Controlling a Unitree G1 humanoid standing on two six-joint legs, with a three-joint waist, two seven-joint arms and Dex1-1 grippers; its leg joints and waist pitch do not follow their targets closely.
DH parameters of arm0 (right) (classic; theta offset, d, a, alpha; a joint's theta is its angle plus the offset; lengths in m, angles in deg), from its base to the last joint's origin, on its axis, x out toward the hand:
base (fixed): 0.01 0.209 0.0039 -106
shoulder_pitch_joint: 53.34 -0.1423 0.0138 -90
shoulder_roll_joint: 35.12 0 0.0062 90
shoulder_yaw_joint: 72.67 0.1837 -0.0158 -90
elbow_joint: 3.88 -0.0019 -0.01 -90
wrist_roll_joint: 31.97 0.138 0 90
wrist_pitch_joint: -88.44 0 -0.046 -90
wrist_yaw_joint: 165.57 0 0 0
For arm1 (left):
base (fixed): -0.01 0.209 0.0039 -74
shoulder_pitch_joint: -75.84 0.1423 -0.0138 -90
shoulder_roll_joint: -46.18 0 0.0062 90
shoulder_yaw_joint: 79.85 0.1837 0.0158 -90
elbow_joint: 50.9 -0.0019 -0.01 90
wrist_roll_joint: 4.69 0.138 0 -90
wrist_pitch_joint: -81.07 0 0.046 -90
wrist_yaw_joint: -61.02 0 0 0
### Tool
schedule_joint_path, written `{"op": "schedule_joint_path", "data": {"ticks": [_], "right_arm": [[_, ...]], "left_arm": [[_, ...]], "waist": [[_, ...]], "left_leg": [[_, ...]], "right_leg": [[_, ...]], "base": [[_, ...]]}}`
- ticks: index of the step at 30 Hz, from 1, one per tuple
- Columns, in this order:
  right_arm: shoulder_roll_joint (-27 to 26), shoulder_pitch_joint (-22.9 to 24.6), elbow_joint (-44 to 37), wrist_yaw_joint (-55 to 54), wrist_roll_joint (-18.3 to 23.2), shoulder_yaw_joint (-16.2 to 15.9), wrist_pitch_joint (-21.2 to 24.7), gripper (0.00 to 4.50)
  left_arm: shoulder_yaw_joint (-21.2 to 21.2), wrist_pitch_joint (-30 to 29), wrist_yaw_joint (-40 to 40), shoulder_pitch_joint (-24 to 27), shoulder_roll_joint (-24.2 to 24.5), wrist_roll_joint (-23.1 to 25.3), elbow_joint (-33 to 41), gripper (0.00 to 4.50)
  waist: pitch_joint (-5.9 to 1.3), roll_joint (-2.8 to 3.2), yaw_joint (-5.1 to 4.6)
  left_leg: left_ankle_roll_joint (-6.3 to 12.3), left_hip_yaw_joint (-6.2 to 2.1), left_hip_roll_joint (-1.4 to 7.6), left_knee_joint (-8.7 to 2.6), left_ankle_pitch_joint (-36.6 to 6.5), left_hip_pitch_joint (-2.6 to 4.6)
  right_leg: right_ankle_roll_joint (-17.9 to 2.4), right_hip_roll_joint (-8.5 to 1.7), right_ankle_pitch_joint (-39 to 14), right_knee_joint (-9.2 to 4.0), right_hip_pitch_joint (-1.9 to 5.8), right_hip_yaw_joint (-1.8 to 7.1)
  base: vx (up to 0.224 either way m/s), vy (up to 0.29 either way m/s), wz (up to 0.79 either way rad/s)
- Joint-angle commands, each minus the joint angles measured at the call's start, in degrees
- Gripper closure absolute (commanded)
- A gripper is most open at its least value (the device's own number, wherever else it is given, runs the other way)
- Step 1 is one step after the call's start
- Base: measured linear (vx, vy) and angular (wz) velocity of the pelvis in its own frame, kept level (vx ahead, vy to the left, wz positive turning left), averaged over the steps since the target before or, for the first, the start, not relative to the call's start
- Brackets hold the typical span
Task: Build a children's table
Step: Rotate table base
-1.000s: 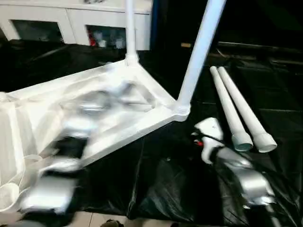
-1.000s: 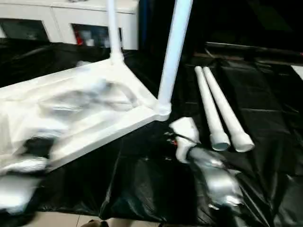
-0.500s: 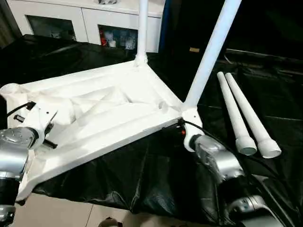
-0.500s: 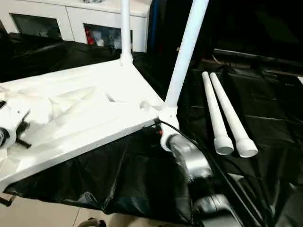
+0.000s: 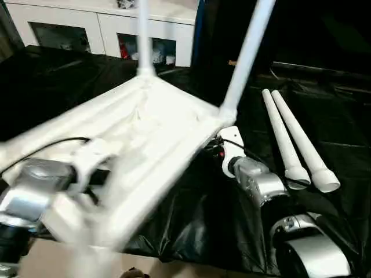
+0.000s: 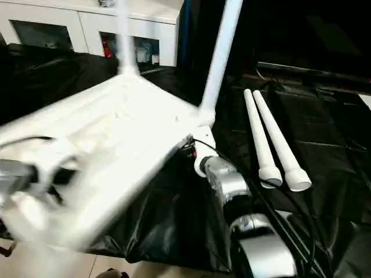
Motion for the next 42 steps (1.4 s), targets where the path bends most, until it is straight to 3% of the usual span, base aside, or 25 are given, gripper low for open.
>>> {"op": "schedule_joint_path", "data": {"ticks": [1, 3, 4, 5, 6, 7, 8, 9, 10, 11, 12, 15, 18, 21, 22, 23, 25, 26, 27, 28, 30, 31, 35, 38, 42], "right_arm": [[-1.81, -1.07, 0.58, 1.77, 0.78, -0.63, -0.87, 2.03], [-1.95, -1.39, 1.26, 2.04, 0.71, -0.42, -1.85, 2.3], [-1.96, -1.62, 1.68, 2.18, 0.74, -0.23, -2.51, 2.36], [-1.87, -1.61, 1.57, 2.03, 0.65, -0.22, -2.78, 2.42], [-1.64, -1.43, 1.02, 1.9, 0.53, -0.27, -3.04, 2.42], [-1.48, -1.3, 0.65, 1.79, 0.41, -0.32, -3.23, 2.66], [-0.98, -0.97, -0.43, 1.07, 0.07, -0.23, -3.45, 2.66], [-0.66, -0.79, -1.05, 0.59, -0.15, -0.13, -3.63, 2.75], [-0.27, -0.32, -2.5, 0.76, 0.25, 0.35, -3.68, 2.75], [-0.27, -0.32, -2.5, 0.76, 0.26, 0.35, -3.68, 2.75], [0.92, 0.88, -5.84, 0.26, 0.39, 1.08, -3.62, 2.75], [2.25, 2.65, -10.42, 1.47, 1.23, 1.77, -2.47, 2.75], [4.37, 4.36, -16.85, -0.98, 1.37, 3.7, 1.91, 2.75], [6.01, 5.31, -22.18, -0.72, 3.74, 6.16, 5.36, 2.75], [6.37, 5.49, -23.3, -0.41, 4.35, 6.66, 6.07, 2.75], [7.41, 5.49, -25.23, 0.1, 6.47, 8.6, 8.8, 2.75], [8.37, 5.5, -25.93, -0.78, 6.03, 9.18, 9.67, 2.43], [9.12, 5.47, -26.18, -1.2, 5.5, 9.34, 10.06, 2.43], [11.18, 5.12, -25.8, -2.52, 3.03, 9.05, 10.96, 2.4], [12.12, 4.65, -25.25, -3.33, 2.35, 9.41, 11.71, 2.3], [13.27, 4.1, -24.97, -4.4, 1.6, 10.11, 13.06, 2.04], [13.9, 3.96, -25.46, -5.28, 1.5, 10.64, 14.07, 1.97], [14.78, 3.19, -25.73, -7.08, 3.17, 12.84, 17.56, 1.72], [15.67, 2.15, -24.77, -8.2, 3.26, 13.03, 21.31, 1.42], [16.05, 0.2, -21.66, -8.12, 3.55, 13.12, 24.07, 1.12]], "left_arm": [[3.77, 2.06, 1.17, -4.48, -6.63, 0.39, -5.66, 4.5], [4.38, 4.22, 3.03, -8.13, -9.54, 1.77, -10.62, 4.5], [4.73, 5.61, 4.29, -10.31, -10.97, 2.19, -13.61, 4.5], [4.66, 6.86, 5.99, -11.94, -12.12, 2.84, -16.19, 4.5], [4.53, 8.07, 7.86, -13.53, -13.27, 3.52, -18.76, 4.5], [4.47, 9.61, 9.58, -15.05, -14.25, 4.26, -21.45, 4.5], [4.27, 12.55, 13.97, -17.82, -15.52, 5.67, -26.43, 4.5], [4.2, 14.38, 16.75, -19.5, -16.16, 6.47, -29.46, 4.5], [3.24, 16.42, 20.62, -21.67, -17.24, 6.64, -33.27, 4.5], [3.23, 16.44, 20.64, -21.68, -17.24, 6.64, -33.3, 4.5], [1.25, 19.68, 26.43, -24.99, -19.03, 6.57, -39.44, 4.5], [-1.32, 22.77, 32.46, -27.43, -20.63, 6.31, -44.39, 4.5], [-3.53, 27.11, 37.38, -28.26, -21.21, 5.67, -48.7, 4.5], [-4.83, 26.04, 35.93, -26.07, -20.97, 4.55, -44.41, 4.5], [-4.97, 26.1, 35.65, -25.83, -20.88, 4.3, -44.06, 4.5], [-5.46, 25.51, 34.3, -23.87, -20.23, 3.67, -39.84, 4.5], [-5.97, 25.13, 33.12, -22.59, -20.01, 2.58, -37.23, 4.5], [-6.24, 24.58, 32.09, -21.5, -19.75, 1.83, -34.97, 4.5], [-6.49, 22.01, 27.92, -17.84, -19.26, -0.49, -27.28, 4.18], [-6.36, 19.75, 25.7, -15.23, -18.85, -1.59, -21.81, 4.09], [-5.58, 17.81, 22.91, -11.81, -18.11, -3.37, -14.95, 4.07], [-4.34, 17.52, 21.42, -9.44, -17.28, -4.63, -10.51, 3.84], [-1.17, 19.33, 19.8, -4.84, -15.98, -5.73, -1.57, 3.67], [-1.33, 15.38, 19.37, -4.51, -16.92, -6.98, 1.32, 3.33], [-0.43, 10.12, 16.87, -4.81, -16.68, -7.81, 4.09, 3.04]], "waist": [[-3.25, 1.7, -0.33], [-3.3, 1.62, -0.1], [-3.31, 2.11, -0.16], [-3.23, 1.84, -0.26], [-3.5, 2.38, -0.16], [-3.43, 1.93, -0.47], [-3.57, 3.04, -0.4], [-3.61, 2.33, -0.5], [-3.63, 2.2, -0.44], [-3.7, 2.6, -0.33], [-3.7, 2.47, -0.34], [-4.08, 2.2, 0.11], [-4.18, 2.67, 0.01], [-4.42, 2.15, 0.08], [-4.51, 2.26, 0.29], [-4.35, 1.83, 0.1], [-4.23, 2.14, 0.19], [-4.13, 2.2, 0.15], [-4.01, 2.21, 0.2], [-3.82, 2.64, 0.11], [-3.65, 2.53, -0.08], [-3.44, 2.52, -0.24], [-3.37, 2.73, -0.44], [-3.37, 2.43, -0.46], [-3.37, 2.63, -0.79]], "left_leg": [[-4.23, -0.81, 1.26, -4.21, -19.74, 1.57], [-4.51, -0.97, 1.32, -4.11, -21.57, 1.84], [-4.61, -1.31, 1.22, -4.27, -21.58, 1.36], [-4.52, -1.2, 1.14, -4.27, -22.25, 1.42], [-4.63, -1.45, 1.24, -4.16, -21.63, 1.47], [-4.28, -1.42, 1.15, -4.2, -20.7, 0.97], [-4.49, -1.52, 1.11, -4.11, -20.14, 1.07], [-3.97, -1.24, 1.01, -3.88, -20.27, 1.33], [-3.62, -1.24, 0.93, -3.87, -19.88, 1.25], [-3.53, -1.3, 1.04, -3.81, -19.25, 1.09], [-2.65, -1.14, 0.83, -3.64, -16.98, 0.7], [-1.2, -1.19, 0.99, -3.25, -12.17, 0.42], [-0.02, -1.16, 0.97, -2.96, -9.34, 0.52], [1.06, -0.96, 1.02, -2.64, -6.7, 0.53], [1.3, -1.04, 1.13, -2.53, -5.99, 0.51], [2.14, -0.85, 1.13, -2.48, -5.71, 0.47], [2.36, -0.77, 1.35, -2.47, -6.83, 0.59], [2.16, -0.65, 1.27, -2.5, -7.45, 0.61], [1.28, -0.78, 1.5, -2.68, -8.62, 0.62], [0.17, -0.66, 1.56, -2.8, -9.74, 0.73], [-0.8, -0.61, 1.6, -2.92, -11.5, 0.81], [-1.48, -0.53, 1.44, -3.04, -14.16, 0.85], [-2.41, -0.64, 1.36, -3.13, -16.1, 0.91], [-2.52, -0.54, 1.26, -3.0, -15.61, 0.91], [-2.81, -0.63, 1.06, -2.95, -15.01, 0.7]], "right_leg": [[-10.5, -2.12, -14.3, -4.17, 1.17, 1.96], [-9.94, -2.38, -16.64, -4.5, 1.08, 2.0], [-9.32, -2.55, -18.22, -4.5, 1.51, 1.86], [-8.84, -2.37, -19.31, -4.91, 1.3, 1.78], [-9.02, -2.6, -18.3, -4.56, 1.51, 1.82], [-9.09, -2.42, -17.22, -4.63, 1.85, 1.72], [-9.31, -2.43, -16.28, -4.36, 1.92, 1.71], [-9.27, -2.16, -15.54, -4.64, 1.68, 1.69], [-9.54, -2.1, -15.24, -4.56, 1.81, 1.69], [-9.74, -2.24, -14.4, -4.38, 1.98, 1.73], [-9.82, -2.09, -12.69, -4.47, 2.25, 1.65], [-10.62, -2.13, -6.42, -3.7, 2.73, 1.46], [-12.37, -1.83, -0.99, -3.1, 2.85, 1.41], [-14.3, -1.79, 3.96, -2.58, 3.0, 1.31], [-14.71, -1.92, 4.86, -2.35, 3.09, 1.28], [-15.34, -1.83, 5.4, -2.4, 3.02, 1.31], [-15.6, -2.11, 2.55, -2.58, 2.76, 1.32], [-15.44, -2.0, 1.41, -2.76, 2.64, 1.34], [-15.36, -2.29, -0.94, -2.86, 2.75, 1.33], [-15.25, -2.21, -3.19, -3.05, 2.41, 1.35], [-14.74, -2.11, -5.57, -3.31, 2.29, 1.38], [-13.34, -1.96, -9.22, -3.78, 2.03, 1.46], [-11.2, -1.78, -11.59, -4.02, 1.77, 1.51], [-10.44, -1.62, -12.03, -4.04, 1.69, 1.52], [-9.66, -1.66, -13.25, -3.99, 1.75, 1.46]], "base": [[0.0, 0.0, 0.0], [0.0, 0.0, 0.0], [0.0, 0.0, 0.0], [0.0, 0.0, 0.0], [0.0, 0.0, 0.0], [0.0, 0.0, 0.0], [0.0, 0.0, 0.0], [0.0, 0.0, 0.0], [0.0, 0.0, 0.0], [0.0, 0.0, 0.0], [0.0, 0.0, 0.0], [0.0, 0.0, 0.0], [0.0, 0.0, 0.0], [0.0, 0.0, 0.0], [0.0, 0.0, 0.0], [0.0, 0.0, 0.0], [0.0, 0.0, 0.0], [0.0, 0.0, 0.0], [0.0, 0.0, 0.0], [0.0, 0.0, 0.0], [0.0, 0.0, 0.0], [0.0, 0.0, 0.0], [0.0, 0.0, 0.0], [0.0, 0.0, 0.0], [0.0, 0.0, 0.0]]}}
